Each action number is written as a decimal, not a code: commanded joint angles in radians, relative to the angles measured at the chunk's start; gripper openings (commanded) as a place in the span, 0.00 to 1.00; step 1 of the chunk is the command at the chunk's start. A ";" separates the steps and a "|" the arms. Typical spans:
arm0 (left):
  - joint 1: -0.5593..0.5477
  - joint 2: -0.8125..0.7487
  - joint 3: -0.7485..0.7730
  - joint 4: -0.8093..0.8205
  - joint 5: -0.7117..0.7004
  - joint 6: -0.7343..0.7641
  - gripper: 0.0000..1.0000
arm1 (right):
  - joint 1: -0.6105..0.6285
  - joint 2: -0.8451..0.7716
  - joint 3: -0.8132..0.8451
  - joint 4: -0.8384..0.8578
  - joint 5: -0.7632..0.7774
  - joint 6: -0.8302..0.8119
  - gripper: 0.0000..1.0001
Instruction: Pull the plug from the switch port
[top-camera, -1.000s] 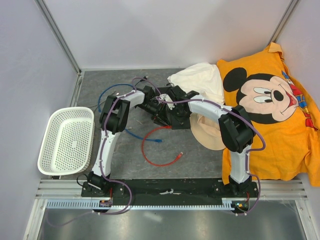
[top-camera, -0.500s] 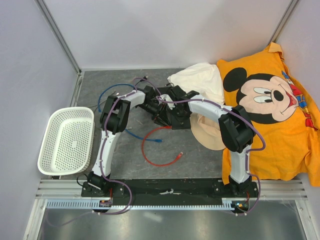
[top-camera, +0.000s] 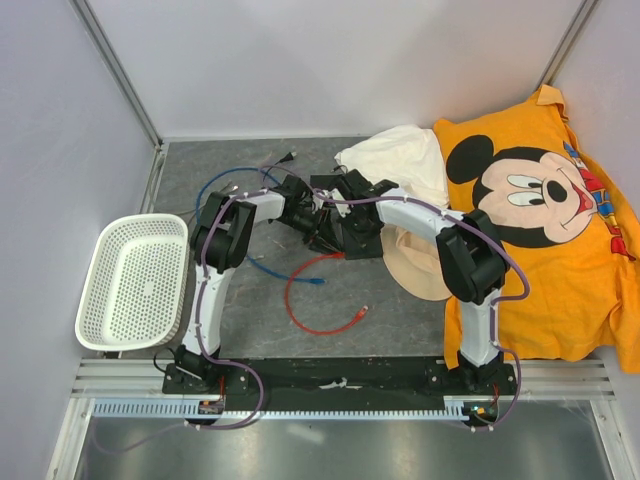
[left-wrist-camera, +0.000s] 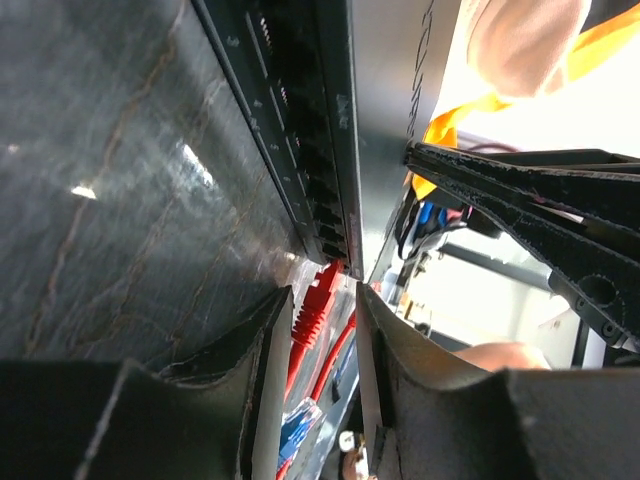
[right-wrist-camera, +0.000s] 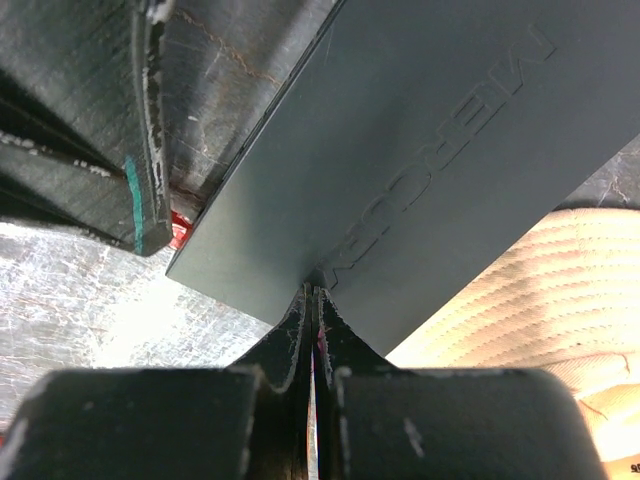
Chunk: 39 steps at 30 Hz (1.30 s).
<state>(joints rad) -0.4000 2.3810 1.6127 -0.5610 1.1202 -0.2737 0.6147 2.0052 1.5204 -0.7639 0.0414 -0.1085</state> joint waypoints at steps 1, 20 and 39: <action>-0.028 -0.077 -0.141 0.258 -0.060 -0.177 0.40 | 0.000 0.067 0.023 0.029 -0.023 0.027 0.00; -0.072 -0.063 -0.228 0.424 -0.049 -0.211 0.17 | -0.001 0.119 0.064 0.028 -0.038 0.041 0.00; -0.040 -0.085 -0.157 0.182 -0.131 -0.004 0.02 | -0.010 0.129 0.035 0.023 -0.038 0.041 0.00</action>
<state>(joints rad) -0.4328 2.3066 1.4441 -0.2588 1.0977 -0.4057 0.6094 2.0647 1.6043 -0.7681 0.0307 -0.0891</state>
